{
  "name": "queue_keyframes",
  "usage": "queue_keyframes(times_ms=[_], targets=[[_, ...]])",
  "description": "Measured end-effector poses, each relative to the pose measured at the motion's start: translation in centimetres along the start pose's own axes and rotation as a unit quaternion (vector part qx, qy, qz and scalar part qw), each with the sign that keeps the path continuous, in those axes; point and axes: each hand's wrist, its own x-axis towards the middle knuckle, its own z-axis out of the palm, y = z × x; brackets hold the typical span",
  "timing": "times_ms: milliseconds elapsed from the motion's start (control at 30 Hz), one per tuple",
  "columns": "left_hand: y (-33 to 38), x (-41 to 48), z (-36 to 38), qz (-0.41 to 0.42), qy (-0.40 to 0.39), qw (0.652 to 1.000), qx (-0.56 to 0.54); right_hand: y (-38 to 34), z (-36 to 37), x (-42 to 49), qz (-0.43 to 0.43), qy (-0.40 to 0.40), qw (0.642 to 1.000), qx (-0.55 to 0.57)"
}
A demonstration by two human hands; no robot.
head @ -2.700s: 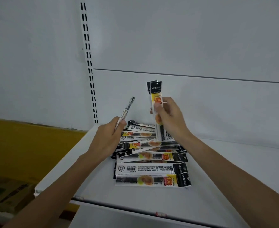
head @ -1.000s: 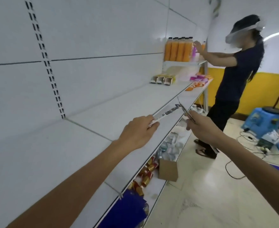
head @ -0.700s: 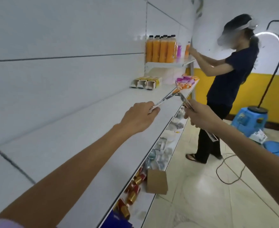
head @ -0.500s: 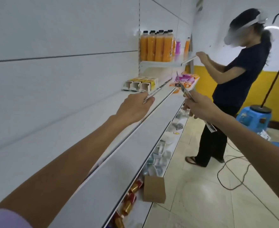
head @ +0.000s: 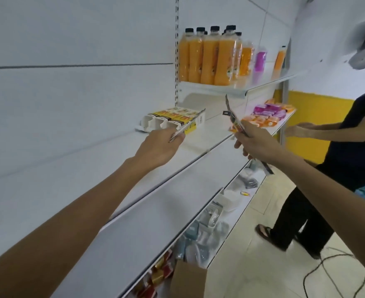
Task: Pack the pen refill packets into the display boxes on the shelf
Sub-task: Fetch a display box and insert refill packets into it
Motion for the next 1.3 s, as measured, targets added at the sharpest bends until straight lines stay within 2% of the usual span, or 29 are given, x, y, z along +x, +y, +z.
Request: queue_keyframes(times_ms=[200,500,733,867,967,1100,1200,1300], targets=[[1.5,4.9,3.1,-0.062,0.054,0.996,-0.014,4.0,-2.8,8.6,-0.076,-0.015,0.996,-0.035],[-0.9,9.9,2.3,-0.137,0.149,0.979,0.014,2.3,1.8,19.9,-0.172,-0.099,0.980,-0.005],[-2.2,12.7,3.3,-0.222,0.202,0.954,-0.002,0.5,4.5,25.1,-0.307,-0.201,0.927,-0.078],[-2.6,11.6,4.6,-0.258,0.219,0.939,0.056,0.0,6.4,26.9,-0.390,-0.251,0.881,-0.092],[-2.5,10.7,5.7,-0.274,0.215,0.934,0.080,-0.2,7.4,27.3,-0.423,-0.308,0.848,-0.086],[-1.6,10.4,6.3,-0.301,0.195,0.931,0.069,-0.7,7.7,27.4,-0.455,-0.336,0.815,-0.128],[-0.7,10.2,6.0,-0.301,0.236,0.923,0.034,-0.9,6.9,27.0,-0.433,-0.371,0.819,-0.063],[1.1,9.9,5.0,-0.266,0.304,0.915,-0.006,-1.0,6.1,26.3,-0.379,-0.394,0.833,0.085]])
